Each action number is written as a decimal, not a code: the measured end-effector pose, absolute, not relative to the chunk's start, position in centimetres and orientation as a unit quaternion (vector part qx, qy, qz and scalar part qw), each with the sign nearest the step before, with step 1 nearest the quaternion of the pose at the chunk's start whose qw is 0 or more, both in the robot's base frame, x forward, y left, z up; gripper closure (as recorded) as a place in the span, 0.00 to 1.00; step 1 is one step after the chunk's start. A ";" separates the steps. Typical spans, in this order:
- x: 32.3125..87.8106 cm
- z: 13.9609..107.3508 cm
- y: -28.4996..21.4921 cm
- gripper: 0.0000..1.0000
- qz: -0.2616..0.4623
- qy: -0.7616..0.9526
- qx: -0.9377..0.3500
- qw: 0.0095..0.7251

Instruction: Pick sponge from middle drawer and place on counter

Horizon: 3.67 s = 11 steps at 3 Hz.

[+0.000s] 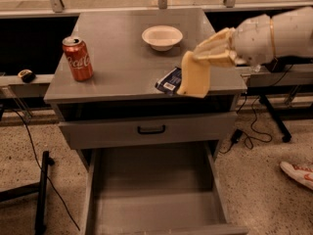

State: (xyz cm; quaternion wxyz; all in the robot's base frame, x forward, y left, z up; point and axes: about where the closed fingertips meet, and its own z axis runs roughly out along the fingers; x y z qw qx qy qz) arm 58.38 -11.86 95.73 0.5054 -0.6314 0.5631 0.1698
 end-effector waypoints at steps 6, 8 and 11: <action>72.0 89.5 -17.7 0.50 0.201 0.727 -0.556 0.348; 71.8 89.2 -17.7 0.04 0.204 0.727 -0.559 0.342; 68.7 92.2 -22.8 0.00 0.167 0.712 -0.566 0.380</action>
Offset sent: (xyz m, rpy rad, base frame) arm 0.1534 -0.0691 0.0270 -0.0117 0.3165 -0.3895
